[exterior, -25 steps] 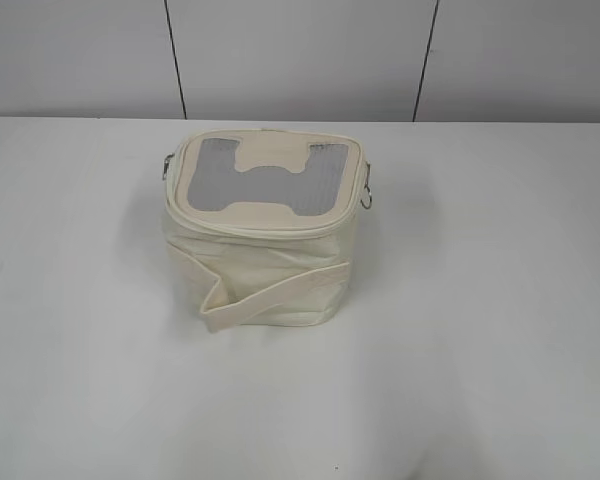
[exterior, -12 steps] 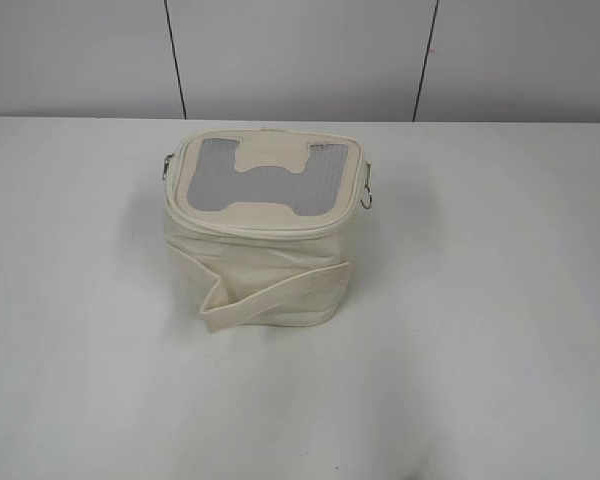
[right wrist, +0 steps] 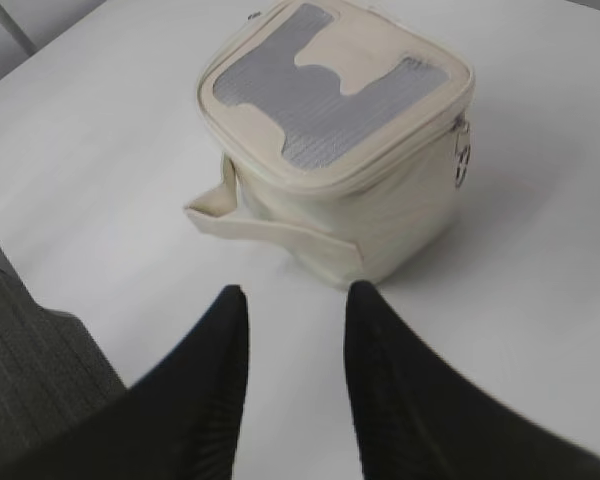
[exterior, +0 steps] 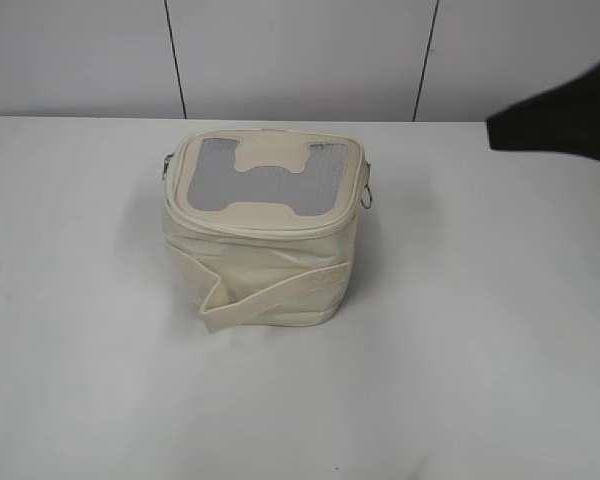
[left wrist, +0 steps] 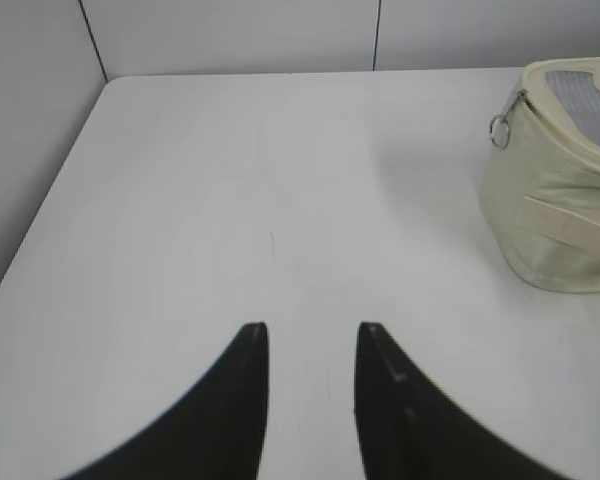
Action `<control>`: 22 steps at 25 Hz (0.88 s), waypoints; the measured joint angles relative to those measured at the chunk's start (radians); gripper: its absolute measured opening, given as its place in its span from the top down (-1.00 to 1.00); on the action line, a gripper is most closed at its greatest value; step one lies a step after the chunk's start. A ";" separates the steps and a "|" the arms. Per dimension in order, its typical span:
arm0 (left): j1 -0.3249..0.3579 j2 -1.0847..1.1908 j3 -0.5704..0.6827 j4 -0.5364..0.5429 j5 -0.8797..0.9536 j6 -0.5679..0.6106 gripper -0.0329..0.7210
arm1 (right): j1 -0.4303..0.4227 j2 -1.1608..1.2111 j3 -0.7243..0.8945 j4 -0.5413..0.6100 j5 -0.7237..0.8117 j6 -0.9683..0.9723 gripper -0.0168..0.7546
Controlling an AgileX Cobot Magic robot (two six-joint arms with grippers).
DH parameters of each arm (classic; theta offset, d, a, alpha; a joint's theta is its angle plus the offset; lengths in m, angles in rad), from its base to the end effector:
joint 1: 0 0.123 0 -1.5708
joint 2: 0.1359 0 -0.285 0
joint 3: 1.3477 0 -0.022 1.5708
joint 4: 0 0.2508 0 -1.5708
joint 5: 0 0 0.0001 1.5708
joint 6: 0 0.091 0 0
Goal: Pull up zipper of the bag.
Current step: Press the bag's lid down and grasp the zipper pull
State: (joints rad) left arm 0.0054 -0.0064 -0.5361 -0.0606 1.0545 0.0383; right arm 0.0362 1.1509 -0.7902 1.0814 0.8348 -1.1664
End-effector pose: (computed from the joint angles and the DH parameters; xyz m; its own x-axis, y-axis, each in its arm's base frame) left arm -0.0101 -0.0049 0.2878 -0.4110 0.0061 -0.9116 0.0461 0.9988 -0.0141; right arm 0.2154 0.0674 0.3030 -0.5259 -0.2182 -0.8221 -0.6666 0.7060 0.2391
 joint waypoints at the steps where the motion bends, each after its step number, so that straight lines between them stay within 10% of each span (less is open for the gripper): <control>1: 0.000 0.000 0.000 0.000 0.000 0.000 0.31 | 0.010 0.089 -0.066 0.007 0.005 -0.020 0.25; 22: 0.000 0.000 0.000 0.000 0.000 0.000 0.31 | 0.398 1.344 -1.605 -0.226 0.340 0.284 -0.01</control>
State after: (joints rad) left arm 0.0054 -0.0064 -0.5361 -0.0606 1.0545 0.0383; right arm 0.4343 2.4948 -2.3948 0.8555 1.1752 -0.8820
